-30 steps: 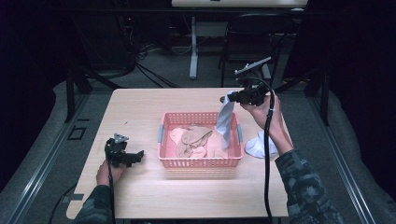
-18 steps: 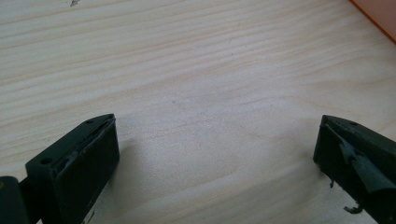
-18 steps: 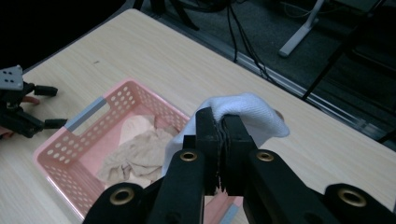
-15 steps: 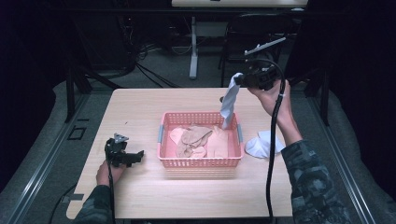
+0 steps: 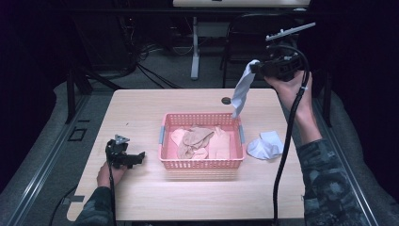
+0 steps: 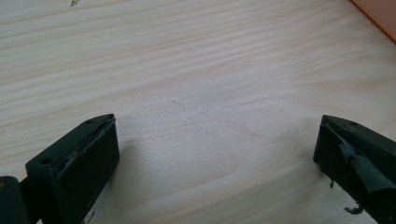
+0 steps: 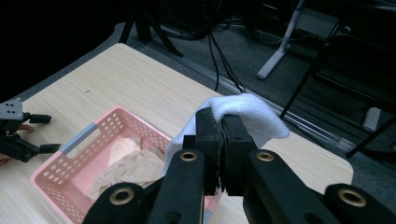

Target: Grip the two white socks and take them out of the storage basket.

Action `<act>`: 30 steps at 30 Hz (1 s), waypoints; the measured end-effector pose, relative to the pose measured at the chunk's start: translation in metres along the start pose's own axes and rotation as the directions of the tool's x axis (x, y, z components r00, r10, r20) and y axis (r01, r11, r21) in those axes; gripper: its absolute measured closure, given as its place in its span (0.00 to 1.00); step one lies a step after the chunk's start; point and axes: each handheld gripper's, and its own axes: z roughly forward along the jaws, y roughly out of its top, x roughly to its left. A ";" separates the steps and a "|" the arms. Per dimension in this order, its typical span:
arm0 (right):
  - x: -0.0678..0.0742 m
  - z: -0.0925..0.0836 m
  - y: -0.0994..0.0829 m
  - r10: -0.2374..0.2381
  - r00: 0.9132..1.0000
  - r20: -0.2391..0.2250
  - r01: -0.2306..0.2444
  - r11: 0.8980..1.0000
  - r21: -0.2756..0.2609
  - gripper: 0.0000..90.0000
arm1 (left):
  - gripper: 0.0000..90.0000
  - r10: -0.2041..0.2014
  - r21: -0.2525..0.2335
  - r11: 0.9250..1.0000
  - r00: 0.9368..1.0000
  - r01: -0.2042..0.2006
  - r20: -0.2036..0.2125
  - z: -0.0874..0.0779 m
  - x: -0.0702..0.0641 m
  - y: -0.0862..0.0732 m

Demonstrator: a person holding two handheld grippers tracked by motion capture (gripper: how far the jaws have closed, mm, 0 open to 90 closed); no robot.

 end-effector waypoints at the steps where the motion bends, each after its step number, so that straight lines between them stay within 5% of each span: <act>1: -0.002 -0.003 0.000 0.000 1.000 0.006 0.000 1.000 -0.004 0.97 | 0.00 0.000 0.000 1.000 1.000 0.000 0.000 0.000 0.000 0.000; 9: -0.016 -0.019 -0.013 0.012 0.999 0.047 -0.012 1.000 -0.004 0.97 | 0.00 0.000 0.000 1.000 1.000 0.000 0.000 0.000 0.000 0.000; 15: -0.025 -0.015 -0.032 0.028 0.997 0.066 -0.030 0.999 0.027 0.97 | 0.00 -0.001 0.000 1.000 1.000 0.001 -0.001 0.000 0.000 0.000; 30: -0.048 0.039 -0.100 0.106 0.992 0.070 -0.117 0.979 0.169 0.97 | 0.00 0.000 0.000 1.000 1.000 0.000 -0.001 0.000 0.000 0.000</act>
